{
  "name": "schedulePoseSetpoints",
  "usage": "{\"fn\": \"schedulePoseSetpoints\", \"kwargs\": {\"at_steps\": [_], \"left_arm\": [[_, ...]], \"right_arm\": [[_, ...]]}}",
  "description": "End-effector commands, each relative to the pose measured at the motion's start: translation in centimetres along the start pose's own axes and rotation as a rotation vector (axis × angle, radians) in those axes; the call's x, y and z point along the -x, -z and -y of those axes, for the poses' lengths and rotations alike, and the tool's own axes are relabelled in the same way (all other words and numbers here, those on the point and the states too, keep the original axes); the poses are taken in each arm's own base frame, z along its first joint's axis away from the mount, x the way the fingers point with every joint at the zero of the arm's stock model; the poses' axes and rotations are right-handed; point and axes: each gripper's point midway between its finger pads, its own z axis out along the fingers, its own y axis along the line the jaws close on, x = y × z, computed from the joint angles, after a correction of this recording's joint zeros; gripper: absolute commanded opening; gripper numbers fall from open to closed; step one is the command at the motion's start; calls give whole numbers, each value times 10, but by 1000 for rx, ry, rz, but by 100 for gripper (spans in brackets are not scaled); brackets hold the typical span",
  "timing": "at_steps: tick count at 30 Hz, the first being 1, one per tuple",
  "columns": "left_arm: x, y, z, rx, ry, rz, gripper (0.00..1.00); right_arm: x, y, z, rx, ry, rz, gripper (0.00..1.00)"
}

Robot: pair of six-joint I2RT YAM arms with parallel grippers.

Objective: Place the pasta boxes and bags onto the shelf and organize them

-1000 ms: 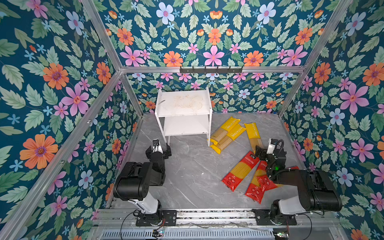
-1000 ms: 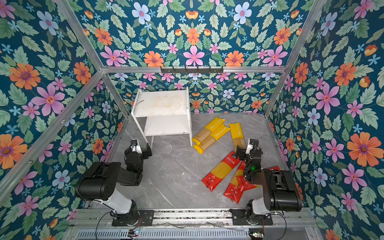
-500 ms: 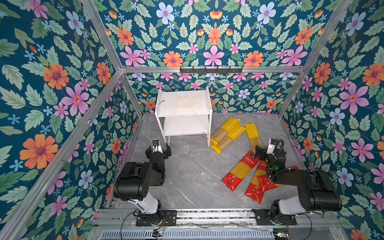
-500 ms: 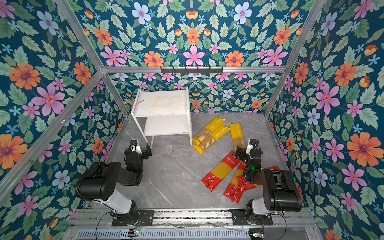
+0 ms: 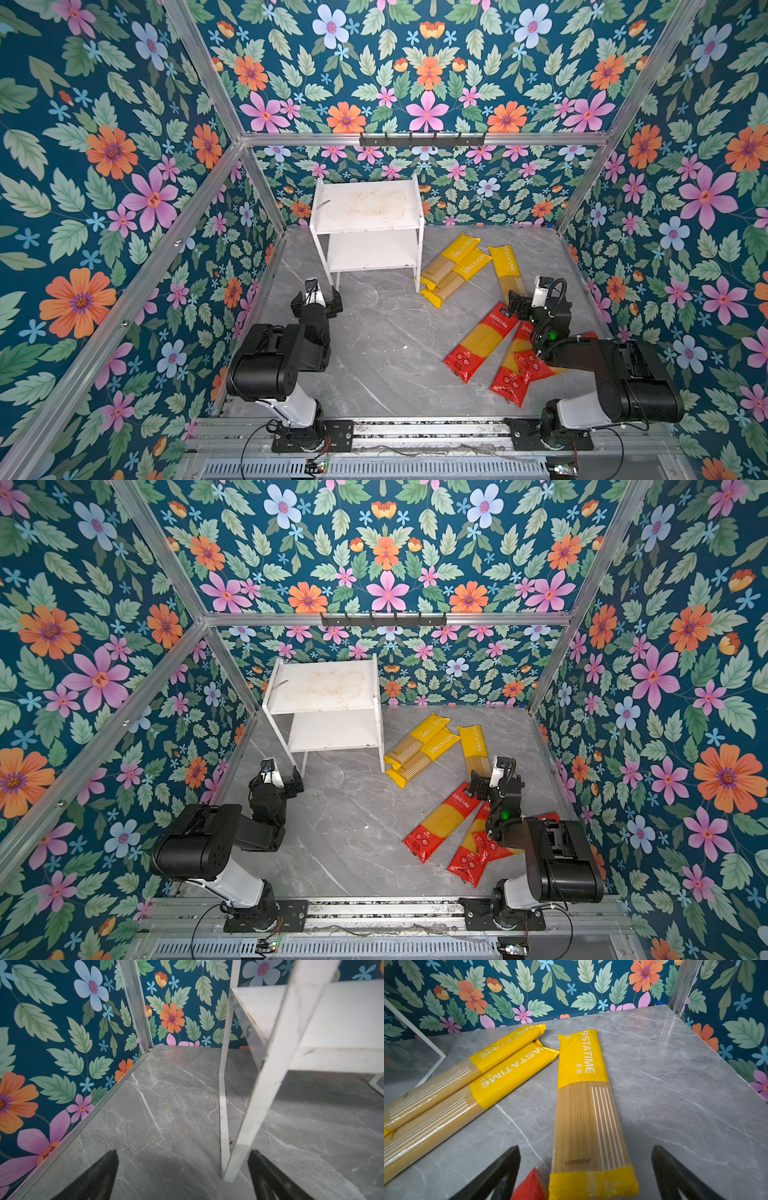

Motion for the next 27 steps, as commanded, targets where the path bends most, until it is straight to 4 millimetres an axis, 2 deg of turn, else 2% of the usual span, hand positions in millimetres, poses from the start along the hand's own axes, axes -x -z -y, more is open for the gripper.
{"fn": "schedulePoseSetpoints", "kwargs": {"at_steps": [1, 5, 7, 11, 13, 15, 18, 19, 20, 21, 22, 24, 26, 27], "left_arm": [[4, 0, 0, -1, 5, 13, 100], [3, 0, 0, -2, 5, 11, 99], [2, -5, -2, -11, 19, -8, 100], [12, -3, -8, 25, 22, 3, 100], [19, -5, -12, 74, 12, -42, 100], [27, -4, -16, 117, 17, -83, 100], [42, 11, -21, 208, 66, -104, 100], [47, 19, -19, 215, 87, -103, 100], [53, 25, -15, 205, 104, -102, 100], [55, 30, -11, 189, 122, -127, 100], [57, 35, -9, 176, 165, -163, 100], [59, 42, -12, 199, 265, -221, 100], [53, 49, -15, 220, 388, -292, 100], [51, 49, -5, 136, 402, -337, 99]], "right_arm": [[3, -1, -2, 8, 15, 7, 99], [3, -1, -1, 5, 15, 7, 99], [8, 2, 9, -72, 1, 27, 99], [36, 26, 22, -199, -39, 2, 99], [51, 39, 26, -271, -119, -54, 99], [51, 52, 27, -350, -189, -158, 99], [51, 59, -6, -233, -371, -303, 99], [43, 64, -13, -216, -502, -366, 99], [40, 64, -25, -129, -567, -412, 98], [36, 65, -38, -32, -630, -453, 89], [28, 70, -44, -11, -679, -500, 82], [13, 83, -57, -2, -708, -589, 76], [1, 97, -69, -17, -676, -640, 76], [-6, 104, -74, -31, -657, -666, 76]]}}
